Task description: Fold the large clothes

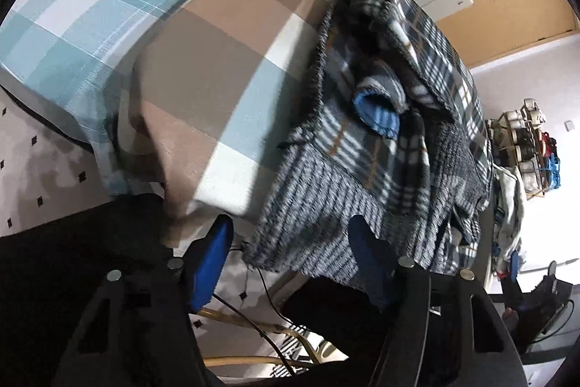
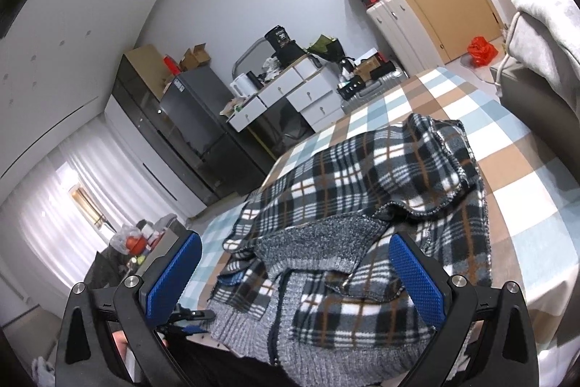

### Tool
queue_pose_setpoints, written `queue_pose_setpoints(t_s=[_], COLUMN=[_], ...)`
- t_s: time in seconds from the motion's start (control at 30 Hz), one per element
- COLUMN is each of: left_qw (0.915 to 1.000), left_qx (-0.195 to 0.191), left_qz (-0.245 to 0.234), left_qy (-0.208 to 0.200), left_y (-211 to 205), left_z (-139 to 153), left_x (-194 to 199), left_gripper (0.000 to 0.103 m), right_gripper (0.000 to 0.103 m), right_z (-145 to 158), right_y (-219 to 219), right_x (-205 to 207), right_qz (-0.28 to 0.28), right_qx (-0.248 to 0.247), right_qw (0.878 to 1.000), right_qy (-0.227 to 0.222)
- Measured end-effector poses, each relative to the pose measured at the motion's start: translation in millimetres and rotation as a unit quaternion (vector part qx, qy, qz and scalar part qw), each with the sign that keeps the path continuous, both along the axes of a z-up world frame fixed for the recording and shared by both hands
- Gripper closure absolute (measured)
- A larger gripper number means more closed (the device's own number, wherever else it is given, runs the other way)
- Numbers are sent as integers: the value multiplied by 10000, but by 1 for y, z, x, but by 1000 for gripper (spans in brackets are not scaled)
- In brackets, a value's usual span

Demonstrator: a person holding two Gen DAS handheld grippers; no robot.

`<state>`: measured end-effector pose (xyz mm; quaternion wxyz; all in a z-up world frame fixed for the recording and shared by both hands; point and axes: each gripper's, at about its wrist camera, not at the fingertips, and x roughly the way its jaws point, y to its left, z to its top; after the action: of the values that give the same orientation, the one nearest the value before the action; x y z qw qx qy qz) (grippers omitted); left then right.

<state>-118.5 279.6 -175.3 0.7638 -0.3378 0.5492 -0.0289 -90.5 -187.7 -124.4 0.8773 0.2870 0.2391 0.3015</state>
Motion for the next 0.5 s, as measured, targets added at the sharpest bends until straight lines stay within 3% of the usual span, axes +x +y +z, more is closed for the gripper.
queue_pose_setpoints(t_s=[0.07, 0.1, 0.4, 0.5], left_qw=[10000, 9999, 10000, 10000], left_qx=[36, 20, 21, 23], left_qz=[-84, -100, -5, -35], left_qy=[15, 36, 18, 7], left_y=[-3, -4, -4, -6], left_z=[0, -1, 5, 7], left_x=[-1, 0, -3, -4], left_gripper=[65, 69, 83, 94], right_gripper=[0, 0, 0, 0], right_z=[0, 0, 1, 1], right_y=[2, 3, 8, 6], right_x=[1, 1, 0, 0], right_qz=[10, 15, 4, -10], right_qx=[-16, -28, -78, -24], right_qw=[10000, 10000, 10000, 10000], right_qy=[19, 25, 20, 34])
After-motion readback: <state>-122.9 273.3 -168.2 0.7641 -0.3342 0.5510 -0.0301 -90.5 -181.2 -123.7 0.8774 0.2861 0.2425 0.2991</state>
